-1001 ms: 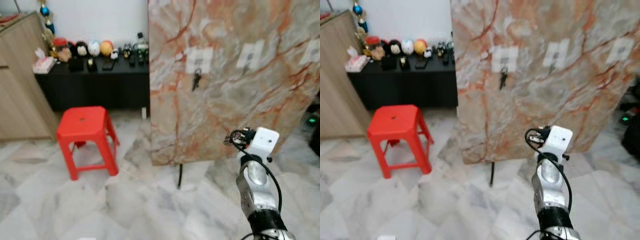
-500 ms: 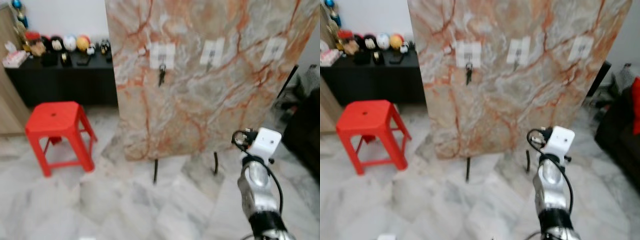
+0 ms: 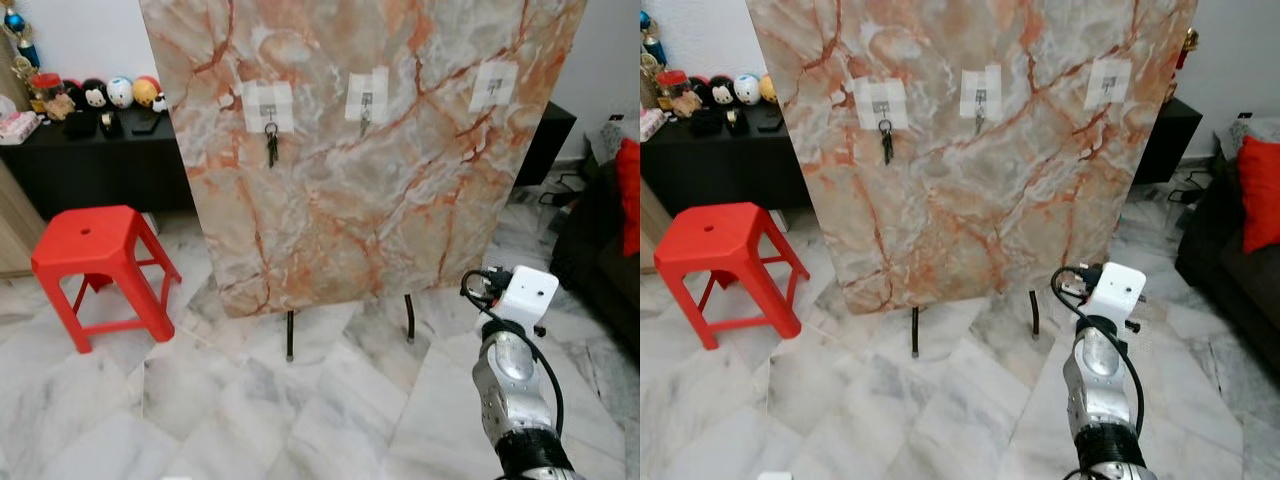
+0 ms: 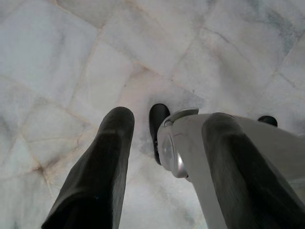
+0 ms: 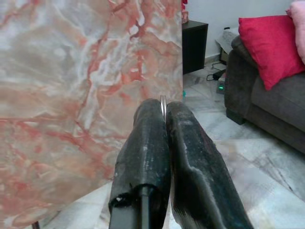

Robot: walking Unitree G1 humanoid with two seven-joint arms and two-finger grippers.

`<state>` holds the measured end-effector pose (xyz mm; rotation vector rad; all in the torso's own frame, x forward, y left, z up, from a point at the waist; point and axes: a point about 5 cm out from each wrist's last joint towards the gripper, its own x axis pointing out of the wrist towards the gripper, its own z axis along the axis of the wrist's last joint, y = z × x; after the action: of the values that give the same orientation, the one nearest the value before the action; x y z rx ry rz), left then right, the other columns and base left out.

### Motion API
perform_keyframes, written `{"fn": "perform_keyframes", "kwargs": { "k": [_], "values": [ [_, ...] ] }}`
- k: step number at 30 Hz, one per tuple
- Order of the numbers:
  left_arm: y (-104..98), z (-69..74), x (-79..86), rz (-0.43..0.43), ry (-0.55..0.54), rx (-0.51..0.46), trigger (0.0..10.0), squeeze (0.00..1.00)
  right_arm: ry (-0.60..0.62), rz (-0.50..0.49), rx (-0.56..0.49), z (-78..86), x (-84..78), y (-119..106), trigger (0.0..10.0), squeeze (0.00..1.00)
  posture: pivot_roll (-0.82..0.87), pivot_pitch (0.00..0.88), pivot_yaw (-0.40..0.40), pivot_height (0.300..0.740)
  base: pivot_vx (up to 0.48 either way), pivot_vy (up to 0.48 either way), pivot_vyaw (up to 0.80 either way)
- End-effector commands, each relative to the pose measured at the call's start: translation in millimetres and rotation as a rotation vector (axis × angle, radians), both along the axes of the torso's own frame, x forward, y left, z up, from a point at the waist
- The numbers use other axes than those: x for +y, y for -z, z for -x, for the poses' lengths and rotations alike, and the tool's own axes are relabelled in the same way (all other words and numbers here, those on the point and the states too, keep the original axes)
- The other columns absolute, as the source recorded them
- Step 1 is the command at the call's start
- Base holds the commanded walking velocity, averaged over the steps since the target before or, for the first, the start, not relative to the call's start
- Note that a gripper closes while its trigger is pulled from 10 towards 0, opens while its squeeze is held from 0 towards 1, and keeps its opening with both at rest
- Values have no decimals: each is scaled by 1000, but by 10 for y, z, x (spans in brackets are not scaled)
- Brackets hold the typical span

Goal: Hang keys on a hook

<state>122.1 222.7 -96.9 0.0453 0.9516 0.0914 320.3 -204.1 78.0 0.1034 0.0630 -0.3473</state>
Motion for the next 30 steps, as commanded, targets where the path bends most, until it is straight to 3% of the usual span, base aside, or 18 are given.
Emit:
{"fn": "perform_keyframes", "kwargs": {
  "k": [1,30],
  "values": [
    [7,20,23,-1,-1,19,10000,0,-9,7,-26,-21,27,-55,10000,0,12,0,-43,740,368,0,0],
    [16,1,-20,-14,54,40,10000,0,23,8,-41,-30,-15,-75,10000,0,-36,0,-15,740,373,0,0]
  ]
}}
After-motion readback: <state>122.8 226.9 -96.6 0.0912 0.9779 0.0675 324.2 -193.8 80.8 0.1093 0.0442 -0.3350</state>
